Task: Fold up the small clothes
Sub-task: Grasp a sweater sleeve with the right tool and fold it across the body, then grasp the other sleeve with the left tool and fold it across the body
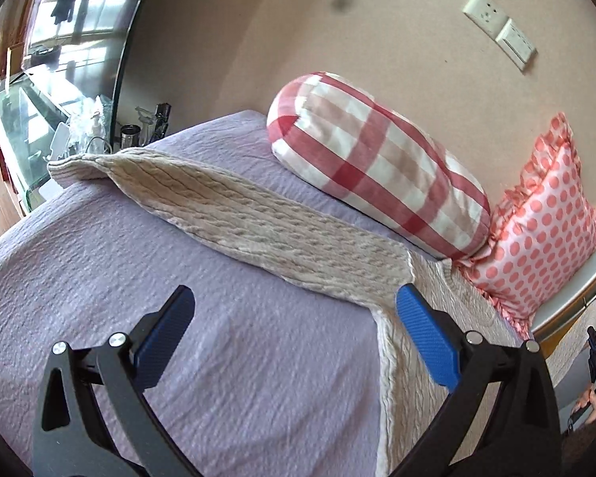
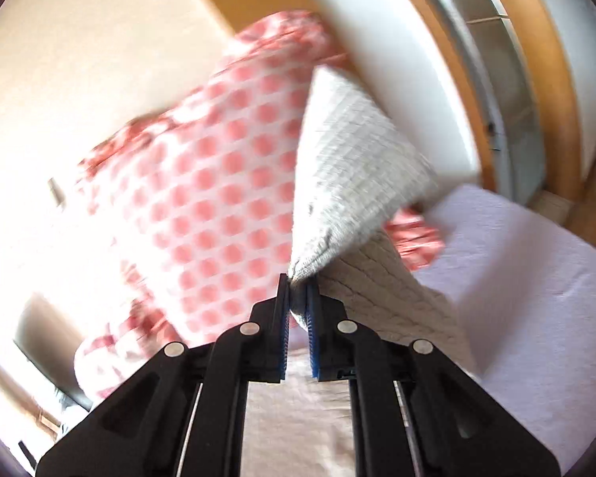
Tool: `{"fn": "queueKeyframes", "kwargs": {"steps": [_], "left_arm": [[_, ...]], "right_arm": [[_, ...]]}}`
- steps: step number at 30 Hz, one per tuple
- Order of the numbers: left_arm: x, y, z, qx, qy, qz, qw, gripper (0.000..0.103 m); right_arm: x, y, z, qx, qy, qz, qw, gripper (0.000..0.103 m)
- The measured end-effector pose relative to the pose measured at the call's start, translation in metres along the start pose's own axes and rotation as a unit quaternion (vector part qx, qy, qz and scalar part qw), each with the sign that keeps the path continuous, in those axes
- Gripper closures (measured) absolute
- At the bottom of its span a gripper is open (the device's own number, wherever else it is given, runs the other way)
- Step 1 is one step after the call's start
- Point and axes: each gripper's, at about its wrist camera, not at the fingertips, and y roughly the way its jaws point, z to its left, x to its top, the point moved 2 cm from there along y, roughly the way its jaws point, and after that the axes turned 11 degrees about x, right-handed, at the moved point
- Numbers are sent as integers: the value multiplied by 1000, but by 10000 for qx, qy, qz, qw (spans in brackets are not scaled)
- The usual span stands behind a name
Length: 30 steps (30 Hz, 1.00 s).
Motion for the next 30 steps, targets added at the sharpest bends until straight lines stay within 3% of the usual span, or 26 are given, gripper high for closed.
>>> {"fn": "queueKeyframes", "kwargs": {"steps": [3, 5, 6, 7, 9, 10, 18, 24, 26, 28, 30], "left_arm": [[14, 16, 18, 102, -325, 139, 9993, 2], [21, 27, 32, 118, -565, 287, 9979, 7], [24, 33, 40, 89, -706, 377, 9968, 9], [27, 38, 46, 61, -837, 458, 9954, 11], [31, 50, 57, 32, -1085, 623, 9921, 12], [33, 56, 63, 9, -1202, 707, 9902, 12], [61, 87, 103, -167, -2010, 862, 9756, 29], [80, 106, 139, -139, -2684, 883, 9591, 67], [83, 109, 147, 21, -2754, 944, 9567, 93], [88, 103, 143, 144, -2583, 845, 9622, 97], [101, 84, 118, 292, -2044, 535, 9770, 97]], "right_arm": [[-63, 69, 73, 837, -344, 1335, 9869, 93], [-106, 103, 100, 1097, -387, 2207, 9684, 92], [-118, 107, 105, 1111, -385, 2410, 9634, 87], [-125, 108, 107, 1093, -385, 2442, 9628, 84], [-127, 98, 104, 1014, -409, 2234, 9686, 49], [-127, 93, 102, 937, -425, 2107, 9721, 43], [-119, 56, 61, 387, -360, 1840, 9815, 38], [-119, 41, 46, 306, -242, 1718, 9844, 33], [-119, 39, 46, 310, -261, 1707, 9845, 33], [-117, 36, 46, 330, -245, 1686, 9848, 33], [-115, 32, 47, 358, -291, 1625, 9856, 33]]}}
